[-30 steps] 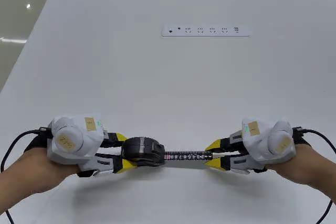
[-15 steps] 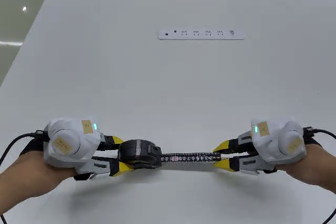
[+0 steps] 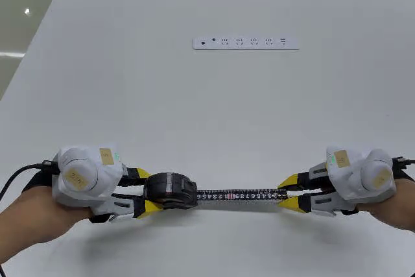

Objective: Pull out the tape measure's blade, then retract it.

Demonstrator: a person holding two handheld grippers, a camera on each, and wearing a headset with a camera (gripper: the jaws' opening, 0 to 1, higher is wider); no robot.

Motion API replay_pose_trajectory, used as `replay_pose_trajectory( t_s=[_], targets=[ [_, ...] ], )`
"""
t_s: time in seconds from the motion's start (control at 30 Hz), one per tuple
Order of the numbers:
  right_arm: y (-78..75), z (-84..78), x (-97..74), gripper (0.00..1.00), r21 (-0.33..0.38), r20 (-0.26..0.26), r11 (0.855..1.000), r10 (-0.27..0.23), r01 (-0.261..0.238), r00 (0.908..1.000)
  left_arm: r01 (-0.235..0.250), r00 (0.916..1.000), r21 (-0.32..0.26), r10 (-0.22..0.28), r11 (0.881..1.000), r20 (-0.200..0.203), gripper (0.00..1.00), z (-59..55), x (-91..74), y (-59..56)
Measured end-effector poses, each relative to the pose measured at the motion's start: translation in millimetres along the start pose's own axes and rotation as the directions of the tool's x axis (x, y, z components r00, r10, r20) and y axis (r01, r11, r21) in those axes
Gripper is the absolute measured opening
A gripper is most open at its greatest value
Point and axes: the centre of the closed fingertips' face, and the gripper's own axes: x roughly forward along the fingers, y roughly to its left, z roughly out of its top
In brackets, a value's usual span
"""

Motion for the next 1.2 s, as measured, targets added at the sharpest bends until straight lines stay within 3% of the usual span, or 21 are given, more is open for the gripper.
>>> replay_pose_trajectory(
  t_s=[1.2],
  targets=[
    [-9.1, -52.2, -39.1, 0.1, 0.082, -0.053, 0.995, -0.047, 0.052, 0.9975, 0.001, 1.0, -0.003, -0.001, 1.0, -0.009, 0.27, 2.8, 1.5, -0.9]
  ],
)
